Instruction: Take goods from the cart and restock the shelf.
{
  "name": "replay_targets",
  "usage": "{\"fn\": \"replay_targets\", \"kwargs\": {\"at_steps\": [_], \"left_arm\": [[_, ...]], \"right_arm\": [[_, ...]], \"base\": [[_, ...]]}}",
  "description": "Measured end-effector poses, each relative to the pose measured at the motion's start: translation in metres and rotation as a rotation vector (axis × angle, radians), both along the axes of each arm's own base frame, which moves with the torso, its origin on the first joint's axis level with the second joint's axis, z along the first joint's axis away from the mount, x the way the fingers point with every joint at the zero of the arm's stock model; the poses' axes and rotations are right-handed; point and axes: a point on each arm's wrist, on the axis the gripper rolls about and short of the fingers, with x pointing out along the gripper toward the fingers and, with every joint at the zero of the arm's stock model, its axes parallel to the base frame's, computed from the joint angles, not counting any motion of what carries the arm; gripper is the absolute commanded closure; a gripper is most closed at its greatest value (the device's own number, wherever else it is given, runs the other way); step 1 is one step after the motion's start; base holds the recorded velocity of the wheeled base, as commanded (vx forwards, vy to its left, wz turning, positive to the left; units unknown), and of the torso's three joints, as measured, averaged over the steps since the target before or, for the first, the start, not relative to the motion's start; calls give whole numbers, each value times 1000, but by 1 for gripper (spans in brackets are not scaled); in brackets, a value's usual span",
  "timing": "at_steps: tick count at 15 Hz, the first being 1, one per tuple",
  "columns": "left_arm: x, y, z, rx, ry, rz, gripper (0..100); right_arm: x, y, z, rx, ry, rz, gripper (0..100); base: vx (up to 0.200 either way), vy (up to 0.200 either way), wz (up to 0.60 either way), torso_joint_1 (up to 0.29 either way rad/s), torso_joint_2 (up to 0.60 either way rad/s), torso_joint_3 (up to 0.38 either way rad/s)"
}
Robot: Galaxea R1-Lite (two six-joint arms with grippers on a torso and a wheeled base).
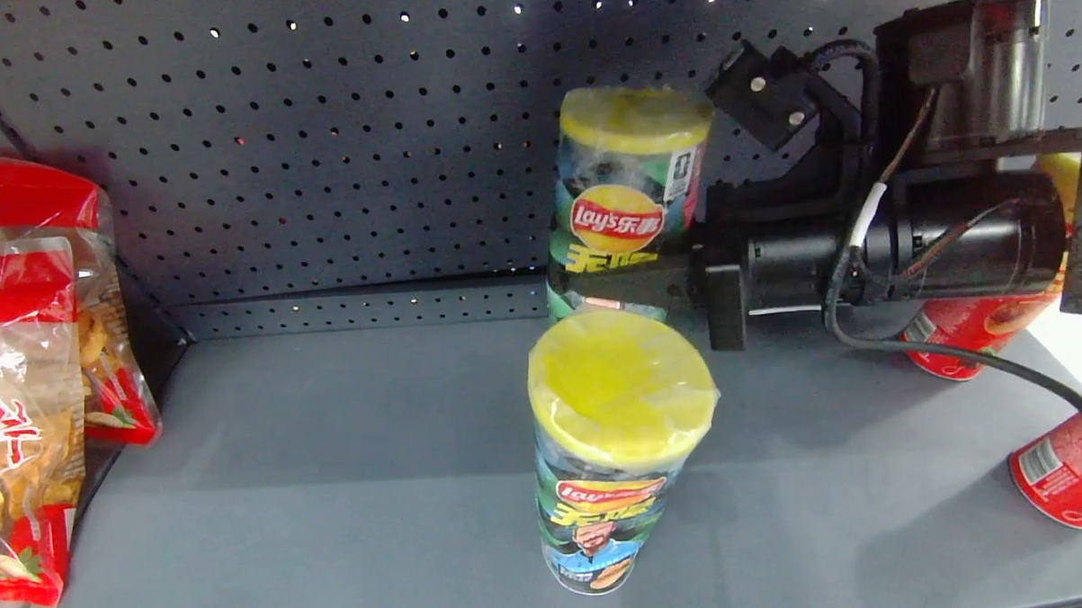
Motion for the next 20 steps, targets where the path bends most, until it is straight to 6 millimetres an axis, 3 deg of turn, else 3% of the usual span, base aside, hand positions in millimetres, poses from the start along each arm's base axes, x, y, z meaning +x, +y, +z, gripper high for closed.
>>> {"fn": "replay_targets", "kwargs": {"at_steps": [3, 7, 12, 20], "left_arm": [[0, 0, 0, 0, 0, -1, 0], [0, 0, 0, 0, 0, 0, 0], [0, 0, 0, 0, 0, -1, 0], [0, 0, 0, 0, 0, -1, 0]], "right_arm": [[8, 7, -13, 14, -33, 43, 100], [39, 13, -32, 0, -54, 86, 100], [70, -1, -40, 5, -52, 83, 100], [76, -6, -37, 19, -96, 156, 100]], "base": [[0, 0, 0, 0, 0, 0], [0, 0, 0, 0, 0, 0], [0, 0, 0, 0, 0, 0], [0, 0, 0, 0, 0, 0]]}}
